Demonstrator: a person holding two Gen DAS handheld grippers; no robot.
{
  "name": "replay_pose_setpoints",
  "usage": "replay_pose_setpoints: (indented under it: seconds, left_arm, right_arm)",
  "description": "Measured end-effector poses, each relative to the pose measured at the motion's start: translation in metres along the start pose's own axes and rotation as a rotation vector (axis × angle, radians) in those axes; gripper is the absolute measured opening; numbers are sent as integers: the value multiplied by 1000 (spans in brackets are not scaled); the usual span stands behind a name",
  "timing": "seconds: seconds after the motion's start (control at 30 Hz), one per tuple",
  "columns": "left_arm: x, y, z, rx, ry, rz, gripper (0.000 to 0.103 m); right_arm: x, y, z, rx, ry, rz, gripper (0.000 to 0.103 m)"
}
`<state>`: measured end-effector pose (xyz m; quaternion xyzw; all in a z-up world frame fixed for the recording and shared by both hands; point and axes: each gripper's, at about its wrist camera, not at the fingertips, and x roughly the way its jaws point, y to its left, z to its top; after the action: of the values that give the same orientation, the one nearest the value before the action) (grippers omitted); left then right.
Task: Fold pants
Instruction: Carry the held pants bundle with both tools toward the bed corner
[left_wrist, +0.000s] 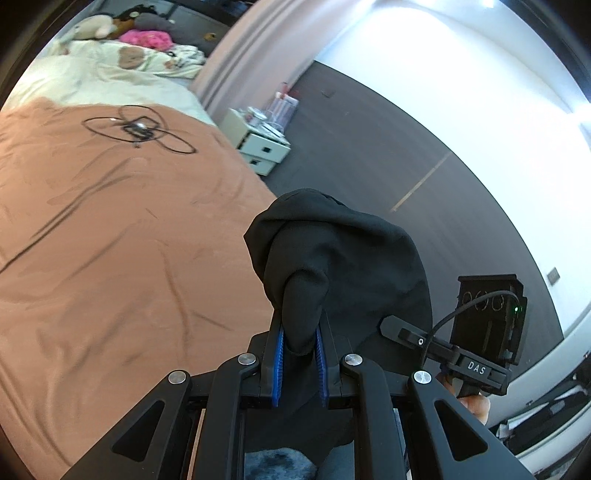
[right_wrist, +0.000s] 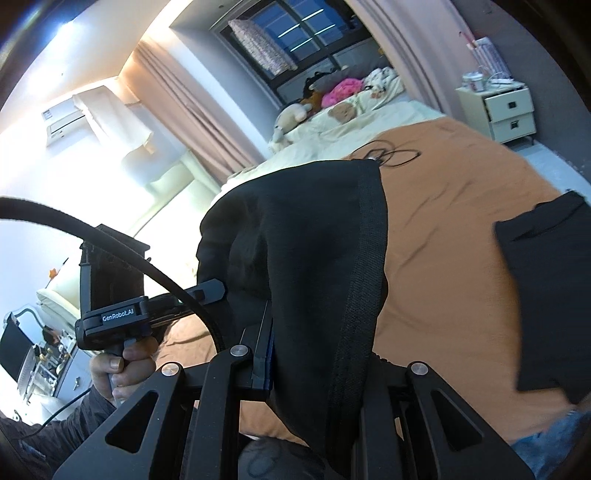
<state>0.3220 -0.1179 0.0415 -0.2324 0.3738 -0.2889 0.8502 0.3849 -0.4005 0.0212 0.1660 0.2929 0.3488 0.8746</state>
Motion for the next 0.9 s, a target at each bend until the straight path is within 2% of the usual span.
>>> replay_pose_setpoints:
  seconds: [0.67,0.9]
  left_arm:
    - [126,-75,32,109,75,-113,16]
    - [169,-84,36,124,102,-158,16]
  right_arm:
    - [-100,1,-17,-7,-90,-146,14]
    - [-127,-5,-22,-25,-90,-187,14]
